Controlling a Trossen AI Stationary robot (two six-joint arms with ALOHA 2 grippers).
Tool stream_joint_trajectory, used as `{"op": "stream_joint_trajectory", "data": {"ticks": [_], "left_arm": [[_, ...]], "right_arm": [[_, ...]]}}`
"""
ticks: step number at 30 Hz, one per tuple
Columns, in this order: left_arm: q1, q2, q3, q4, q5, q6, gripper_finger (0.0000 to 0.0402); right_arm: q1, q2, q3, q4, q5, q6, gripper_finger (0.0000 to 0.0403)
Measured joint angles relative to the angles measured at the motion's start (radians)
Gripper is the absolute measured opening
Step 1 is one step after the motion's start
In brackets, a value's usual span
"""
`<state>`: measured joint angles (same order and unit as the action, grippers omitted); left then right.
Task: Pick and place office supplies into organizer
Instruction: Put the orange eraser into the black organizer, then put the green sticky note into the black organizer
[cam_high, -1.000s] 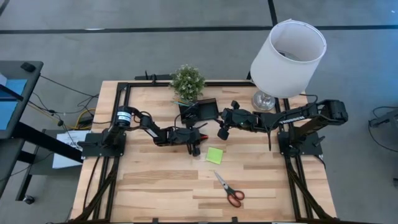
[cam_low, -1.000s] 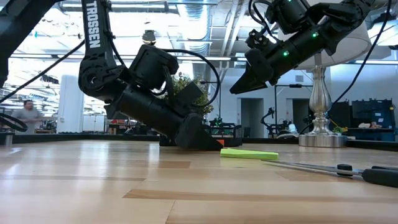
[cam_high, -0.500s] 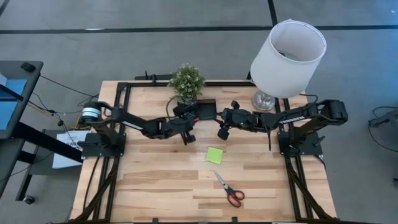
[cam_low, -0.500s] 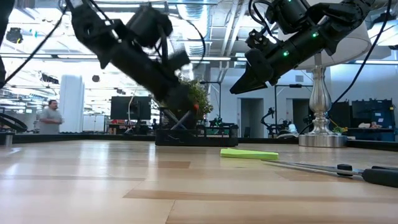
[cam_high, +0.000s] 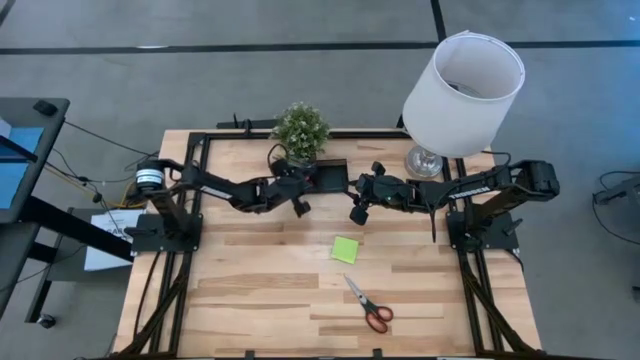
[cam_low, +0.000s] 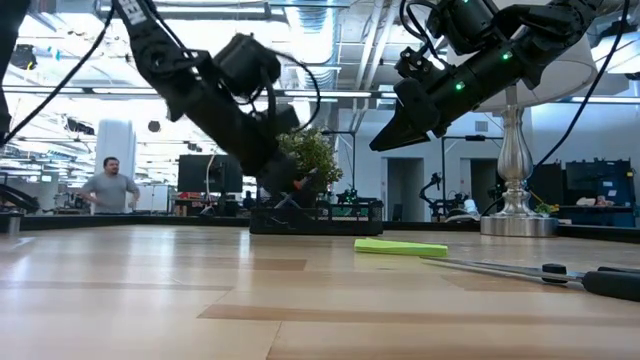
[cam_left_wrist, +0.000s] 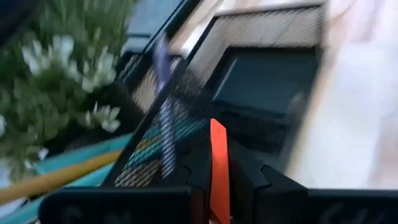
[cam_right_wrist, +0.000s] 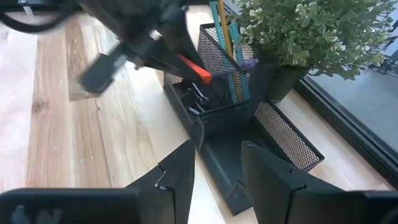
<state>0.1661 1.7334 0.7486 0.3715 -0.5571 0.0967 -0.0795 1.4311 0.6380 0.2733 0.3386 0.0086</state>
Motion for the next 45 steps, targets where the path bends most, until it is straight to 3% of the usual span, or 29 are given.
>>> {"op": "stream_joint_trajectory", "data": {"ticks": [6,12,30,45], "left_arm": [[0.039,0.023,0.001,-0.014,0.07,-0.062,0.0028],[0.024,0.022,0.001,0.0,0.107,-0.055,0.0063],[0.022,0.021,0.001,0.001,0.101,-0.056,0.0162],[-0.018,0.02,0.002,0.049,0.157,-0.045,0.0172]], "right_arm": [[0.0,0.0,0.0,0.0,0.0,0.0,0.0127],[0.0,0.0,0.0,0.0,0.0,0.0,0.0127],[0.0,0.0,0.0,0.0,0.0,0.0,0.0127],[0.0,0.0,0.0,0.0,0.0,0.0,0.0127]]}}
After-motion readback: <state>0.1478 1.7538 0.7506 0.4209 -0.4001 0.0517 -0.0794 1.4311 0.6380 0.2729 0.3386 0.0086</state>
